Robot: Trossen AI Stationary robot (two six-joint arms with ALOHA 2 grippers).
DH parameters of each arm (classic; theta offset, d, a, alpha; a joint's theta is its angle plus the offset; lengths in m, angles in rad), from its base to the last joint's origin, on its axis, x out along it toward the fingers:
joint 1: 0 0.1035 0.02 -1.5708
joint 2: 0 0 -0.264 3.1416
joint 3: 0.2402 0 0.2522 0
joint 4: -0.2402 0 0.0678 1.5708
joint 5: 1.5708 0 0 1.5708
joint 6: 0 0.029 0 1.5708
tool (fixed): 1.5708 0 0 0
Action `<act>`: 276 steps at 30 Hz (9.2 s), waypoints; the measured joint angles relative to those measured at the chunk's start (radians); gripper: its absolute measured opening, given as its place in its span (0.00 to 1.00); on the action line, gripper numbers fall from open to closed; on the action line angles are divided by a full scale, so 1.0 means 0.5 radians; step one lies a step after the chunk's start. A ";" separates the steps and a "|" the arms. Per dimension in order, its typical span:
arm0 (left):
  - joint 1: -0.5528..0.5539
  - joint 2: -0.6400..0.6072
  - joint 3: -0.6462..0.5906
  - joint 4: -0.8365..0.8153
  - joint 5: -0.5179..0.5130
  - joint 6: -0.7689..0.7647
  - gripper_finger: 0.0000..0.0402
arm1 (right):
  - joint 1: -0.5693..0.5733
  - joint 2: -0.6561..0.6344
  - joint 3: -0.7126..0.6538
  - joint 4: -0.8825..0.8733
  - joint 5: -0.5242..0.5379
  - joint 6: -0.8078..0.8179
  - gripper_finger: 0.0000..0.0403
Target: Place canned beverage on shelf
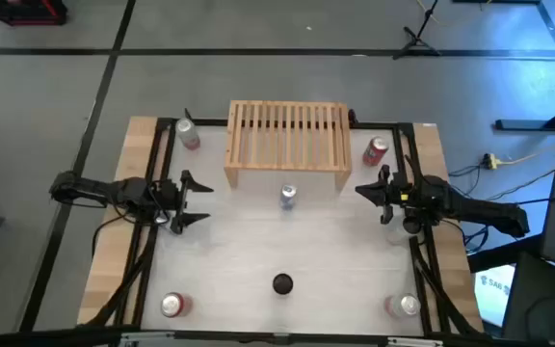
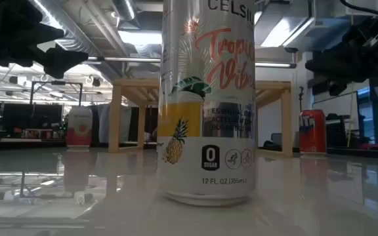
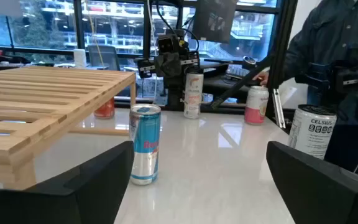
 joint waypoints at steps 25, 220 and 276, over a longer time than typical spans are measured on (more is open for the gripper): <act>0.001 0.000 0.000 0.000 0.000 0.000 0.90 | 0.000 0.001 0.000 -0.001 0.000 0.000 0.03; 2.423 3.133 2.440 -2.211 -0.376 -0.908 0.90 | 0.000 0.000 0.002 0.089 1.007 0.383 0.03; 2.067 2.892 3.618 -2.949 0.019 -0.441 0.68 | 0.000 0.000 0.002 0.088 0.996 0.385 0.03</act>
